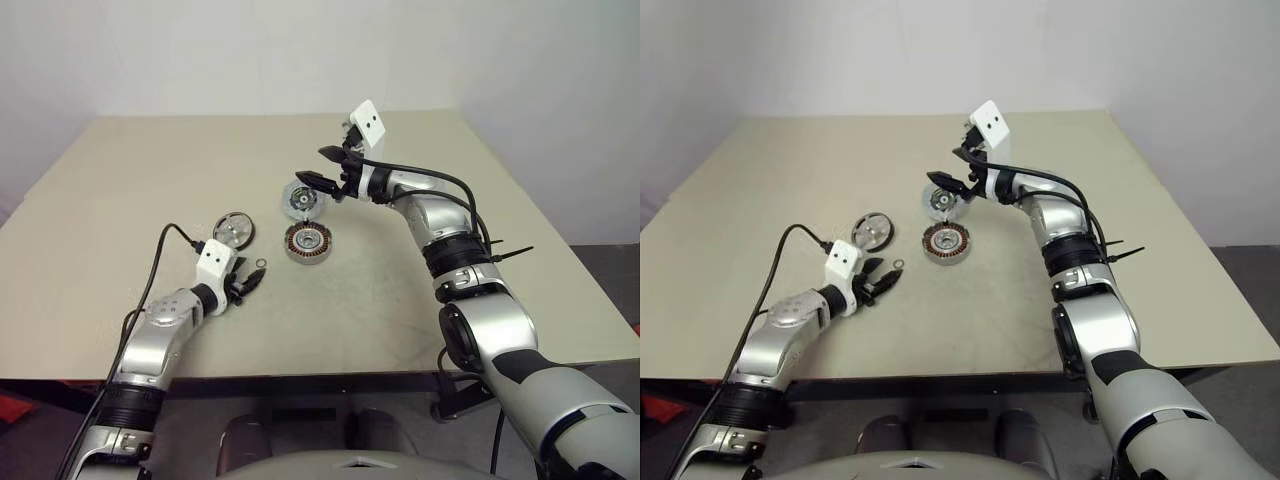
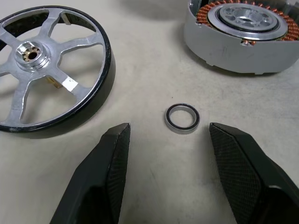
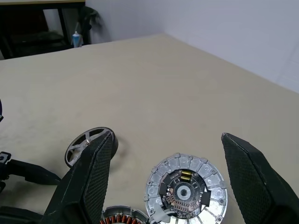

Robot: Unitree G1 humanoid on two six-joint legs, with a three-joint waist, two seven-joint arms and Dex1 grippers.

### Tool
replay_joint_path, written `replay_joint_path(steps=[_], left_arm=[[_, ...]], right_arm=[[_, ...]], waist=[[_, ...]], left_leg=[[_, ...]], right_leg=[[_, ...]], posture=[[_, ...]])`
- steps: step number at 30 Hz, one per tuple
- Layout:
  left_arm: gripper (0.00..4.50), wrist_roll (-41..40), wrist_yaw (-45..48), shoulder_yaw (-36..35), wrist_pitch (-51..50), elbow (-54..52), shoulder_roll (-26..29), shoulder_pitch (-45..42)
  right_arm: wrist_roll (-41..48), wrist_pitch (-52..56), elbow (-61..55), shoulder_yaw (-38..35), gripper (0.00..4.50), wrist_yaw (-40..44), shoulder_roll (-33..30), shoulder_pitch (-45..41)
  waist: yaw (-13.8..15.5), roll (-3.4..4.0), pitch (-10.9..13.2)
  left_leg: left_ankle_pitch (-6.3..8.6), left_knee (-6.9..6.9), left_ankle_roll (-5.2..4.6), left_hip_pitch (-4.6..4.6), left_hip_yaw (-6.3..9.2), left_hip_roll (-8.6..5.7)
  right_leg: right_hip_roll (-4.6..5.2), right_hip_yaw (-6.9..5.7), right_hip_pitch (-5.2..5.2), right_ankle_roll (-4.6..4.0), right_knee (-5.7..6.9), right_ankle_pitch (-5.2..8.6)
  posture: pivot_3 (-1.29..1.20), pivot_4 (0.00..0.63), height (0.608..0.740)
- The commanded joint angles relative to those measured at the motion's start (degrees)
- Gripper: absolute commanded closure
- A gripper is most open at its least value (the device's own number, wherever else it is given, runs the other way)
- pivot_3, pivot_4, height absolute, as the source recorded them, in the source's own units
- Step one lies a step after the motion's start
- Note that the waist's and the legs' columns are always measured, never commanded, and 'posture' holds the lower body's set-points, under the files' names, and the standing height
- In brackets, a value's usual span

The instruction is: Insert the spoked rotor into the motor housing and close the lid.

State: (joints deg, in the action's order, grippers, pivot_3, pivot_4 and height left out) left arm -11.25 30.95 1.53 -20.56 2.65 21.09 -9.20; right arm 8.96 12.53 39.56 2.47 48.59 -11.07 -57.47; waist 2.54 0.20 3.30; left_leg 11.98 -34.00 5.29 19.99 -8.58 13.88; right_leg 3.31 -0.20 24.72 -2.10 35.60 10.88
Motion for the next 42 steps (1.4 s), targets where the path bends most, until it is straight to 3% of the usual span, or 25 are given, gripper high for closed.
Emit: replay_joint_path(steps=[1,18,42], left_arm=[[1.64,0.7,0.82,1.79,0.09,1.89,-1.0,-1.53],[1.64,0.61,2.44,2.66,0.72,4.49,-4.66,-5.85],[1.64,1.23,1.68,2.14,-1.58,-0.05,-3.2,-5.9]], right_arm=[[0.36,-1.09,-1.49,-0.24,0.32,0.1,0.0,-1.99],[0.09,-1.18,-1.73,0.08,0.32,0.14,-0.07,-1.7],[0.22,-1.21,-1.81,0.31,0.32,0.16,0.04,-1.54]], waist=[[0.2,0.0,0.0],[2.8,0.03,0.01],[1.79,0.03,0.04]], left_leg=[[0.0,-0.01,0.0,0.0,0.0,-0.01],[-0.04,-0.11,-0.01,-0.05,0.0,-0.05],[-0.07,-0.08,0.06,0.08,0.0,0.03]], right_leg=[[0.01,0.0,-0.01,0.0,0.0,0.0],[0.13,-0.06,-0.1,0.0,0.07,-0.01],[0.05,-0.09,0.06,0.01,-0.08,0.0]], posture=[[0.0,0.0,0.74],[0.0,0.0,0.74],[0.0,0.0,0.74]])
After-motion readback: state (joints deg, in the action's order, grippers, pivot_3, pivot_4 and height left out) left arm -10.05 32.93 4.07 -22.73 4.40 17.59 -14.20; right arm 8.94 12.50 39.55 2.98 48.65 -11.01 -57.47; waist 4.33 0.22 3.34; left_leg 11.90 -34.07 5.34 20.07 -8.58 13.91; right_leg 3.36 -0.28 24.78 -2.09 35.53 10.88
